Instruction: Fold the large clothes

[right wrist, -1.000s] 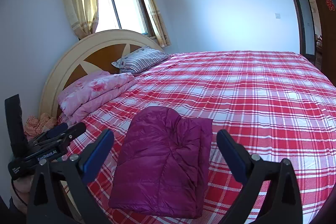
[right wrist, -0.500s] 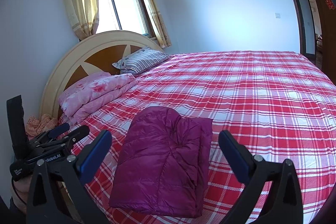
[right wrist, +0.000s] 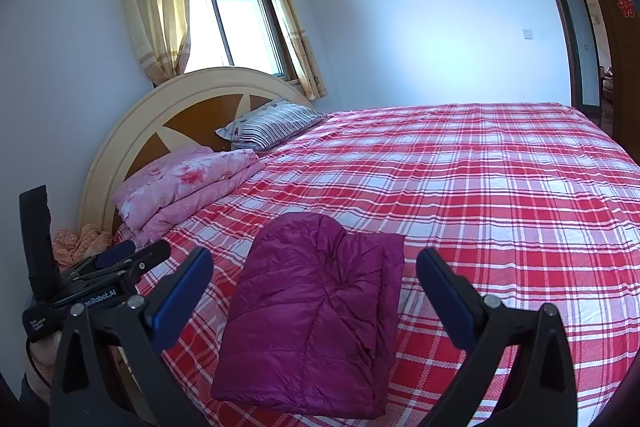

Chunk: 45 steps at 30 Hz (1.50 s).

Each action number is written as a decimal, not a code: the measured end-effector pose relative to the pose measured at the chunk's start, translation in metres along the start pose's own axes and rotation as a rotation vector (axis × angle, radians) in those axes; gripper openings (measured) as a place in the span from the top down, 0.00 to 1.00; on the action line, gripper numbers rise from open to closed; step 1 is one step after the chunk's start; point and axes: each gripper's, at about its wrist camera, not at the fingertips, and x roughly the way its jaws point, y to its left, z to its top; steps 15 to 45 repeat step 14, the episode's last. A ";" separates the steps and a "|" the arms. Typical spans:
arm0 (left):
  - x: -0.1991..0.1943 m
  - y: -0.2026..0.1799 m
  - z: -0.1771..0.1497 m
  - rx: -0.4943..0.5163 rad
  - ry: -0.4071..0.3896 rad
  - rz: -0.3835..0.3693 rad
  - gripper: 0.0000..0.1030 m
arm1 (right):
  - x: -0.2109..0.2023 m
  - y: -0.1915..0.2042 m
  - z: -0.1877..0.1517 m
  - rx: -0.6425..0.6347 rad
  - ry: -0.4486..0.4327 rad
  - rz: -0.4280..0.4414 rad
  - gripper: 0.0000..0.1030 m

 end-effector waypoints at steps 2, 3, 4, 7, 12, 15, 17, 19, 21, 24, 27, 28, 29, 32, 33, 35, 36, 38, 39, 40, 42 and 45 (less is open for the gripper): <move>-0.001 0.000 0.000 0.001 -0.006 0.008 0.03 | 0.000 0.001 0.000 -0.001 0.001 0.001 0.00; -0.001 0.001 0.000 0.000 -0.007 0.009 0.03 | 0.000 0.001 -0.001 -0.002 0.001 0.001 0.00; -0.001 0.002 0.001 -0.002 -0.008 0.010 0.03 | 0.000 0.002 -0.001 -0.004 0.002 0.000 0.00; 0.001 0.004 0.000 -0.004 -0.005 0.019 0.03 | 0.000 0.004 -0.002 -0.004 0.007 0.000 0.00; 0.002 0.004 -0.001 0.010 -0.020 0.020 0.03 | 0.004 0.004 -0.005 -0.004 0.017 -0.002 0.00; 0.002 0.004 -0.001 0.011 -0.026 0.013 0.03 | 0.005 0.002 -0.007 -0.002 0.022 -0.005 0.00; 0.002 0.004 -0.001 0.011 -0.026 0.013 0.03 | 0.005 0.002 -0.007 -0.002 0.022 -0.005 0.00; 0.002 0.004 -0.001 0.011 -0.026 0.013 0.03 | 0.005 0.002 -0.007 -0.002 0.022 -0.005 0.00; 0.002 0.004 -0.001 0.011 -0.026 0.013 0.03 | 0.005 0.002 -0.007 -0.002 0.022 -0.005 0.00; 0.002 0.004 -0.001 0.011 -0.026 0.013 0.03 | 0.005 0.002 -0.007 -0.002 0.022 -0.005 0.00; 0.002 0.004 -0.001 0.011 -0.026 0.013 0.03 | 0.005 0.002 -0.007 -0.002 0.022 -0.005 0.00; 0.002 0.004 -0.001 0.011 -0.026 0.013 0.03 | 0.005 0.002 -0.007 -0.002 0.022 -0.005 0.00; 0.002 0.004 -0.001 0.011 -0.026 0.013 0.03 | 0.005 0.002 -0.007 -0.002 0.022 -0.005 0.00; 0.002 0.004 -0.001 0.011 -0.026 0.013 0.03 | 0.005 0.002 -0.007 -0.002 0.022 -0.005 0.00; 0.002 0.004 -0.001 0.011 -0.026 0.013 0.03 | 0.005 0.002 -0.007 -0.002 0.022 -0.005 0.00; 0.002 0.004 -0.001 0.011 -0.026 0.013 0.03 | 0.005 0.002 -0.007 -0.002 0.022 -0.005 0.00; 0.002 0.004 -0.001 0.011 -0.026 0.013 0.03 | 0.005 0.002 -0.007 -0.002 0.022 -0.005 0.00; 0.002 0.004 -0.001 0.011 -0.026 0.013 0.03 | 0.005 0.002 -0.007 -0.002 0.022 -0.005 0.00; 0.002 0.004 -0.001 0.011 -0.026 0.013 0.03 | 0.005 0.002 -0.007 -0.002 0.022 -0.005 0.00; 0.002 0.004 -0.001 0.011 -0.026 0.013 0.03 | 0.005 0.002 -0.007 -0.002 0.022 -0.005 0.00; 0.002 0.004 -0.001 0.011 -0.026 0.013 0.03 | 0.005 0.002 -0.007 -0.002 0.022 -0.005 0.00; 0.002 0.004 -0.001 0.011 -0.026 0.013 0.03 | 0.005 0.002 -0.007 -0.002 0.022 -0.005 0.00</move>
